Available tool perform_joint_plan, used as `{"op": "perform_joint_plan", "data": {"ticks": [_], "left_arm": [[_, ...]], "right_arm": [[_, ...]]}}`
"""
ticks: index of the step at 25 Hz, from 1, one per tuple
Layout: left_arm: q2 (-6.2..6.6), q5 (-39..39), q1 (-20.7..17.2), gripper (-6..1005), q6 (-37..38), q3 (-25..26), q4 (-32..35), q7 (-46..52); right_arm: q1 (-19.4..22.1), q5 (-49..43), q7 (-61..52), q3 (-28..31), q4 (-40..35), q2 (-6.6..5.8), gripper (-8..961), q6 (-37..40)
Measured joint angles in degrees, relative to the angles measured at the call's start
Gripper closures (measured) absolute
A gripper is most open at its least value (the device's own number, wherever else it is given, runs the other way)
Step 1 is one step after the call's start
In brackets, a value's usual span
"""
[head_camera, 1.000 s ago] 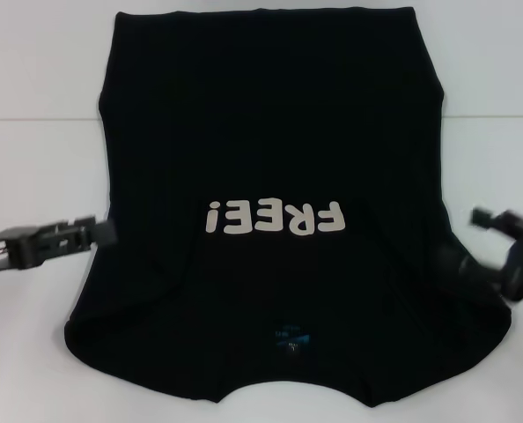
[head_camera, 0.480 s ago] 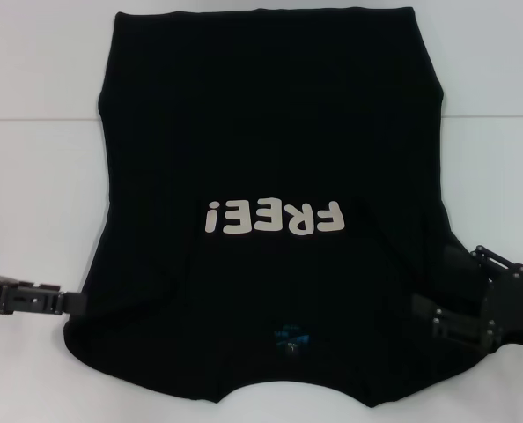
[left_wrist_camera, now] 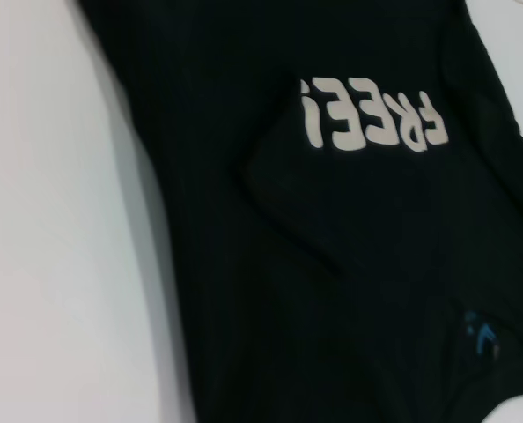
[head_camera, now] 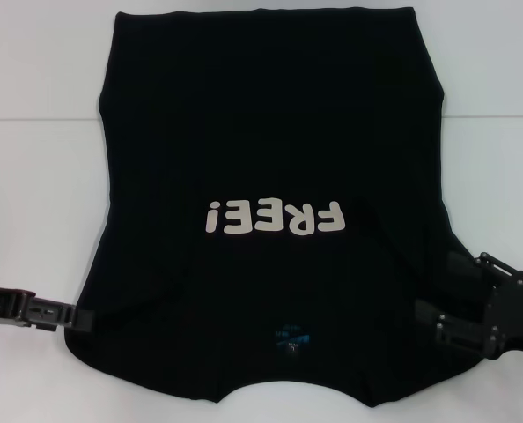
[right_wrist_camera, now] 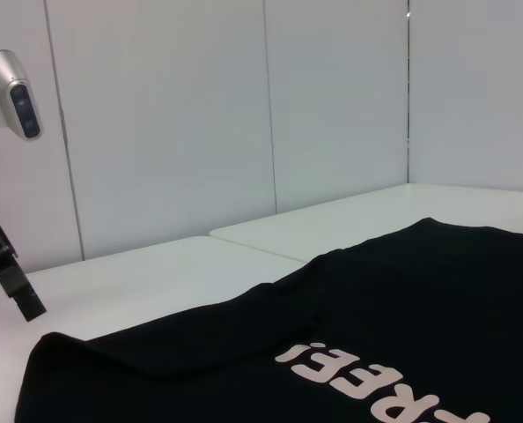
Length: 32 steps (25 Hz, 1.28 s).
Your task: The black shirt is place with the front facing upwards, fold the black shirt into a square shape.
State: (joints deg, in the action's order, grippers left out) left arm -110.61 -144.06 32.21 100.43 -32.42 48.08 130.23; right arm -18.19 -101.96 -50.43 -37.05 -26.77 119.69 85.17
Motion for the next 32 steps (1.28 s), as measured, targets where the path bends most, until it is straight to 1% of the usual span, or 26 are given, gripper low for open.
{"op": "perform_joint_plan", "data": {"ticks": [5, 8, 15, 24, 29, 32], "left_arm": [[0.01, -0.94, -0.04, 242, -3.38, -0.36, -1.57, 1.7], [-0.06, -1.5, 0.08, 244, -6.23, -1.78, -3.21, 1.76], [-1.19, -1.57, 0.2, 247, -11.17, -6.18, -3.87, 1.74], [-1.44, -1.57, 0.73, 251, -12.78, -7.84, -4.06, 1.61], [-1.47, -1.53, 0.93, 253, -12.92, -9.9, -4.58, 1.59], [-1.8, -1.51, 1.05, 254, -13.2, -10.53, -4.44, 1.46]], "right_arm": [[0.0, 0.0, 0.03, -0.25, 0.21, -0.04, 35, -0.01], [0.0, 0.01, 0.04, -0.33, 0.22, -0.03, 35, -0.02], [-0.06, 0.0, 0.07, -0.45, 0.23, 0.01, 34, -0.96], [-0.64, 0.01, 0.07, -0.45, 0.85, -0.03, 35, -1.45], [-0.71, 0.01, 0.07, -0.36, 0.85, -0.07, 35, -1.45], [-0.76, 0.01, 0.07, -0.24, 0.85, -0.08, 35, -1.45]]}}
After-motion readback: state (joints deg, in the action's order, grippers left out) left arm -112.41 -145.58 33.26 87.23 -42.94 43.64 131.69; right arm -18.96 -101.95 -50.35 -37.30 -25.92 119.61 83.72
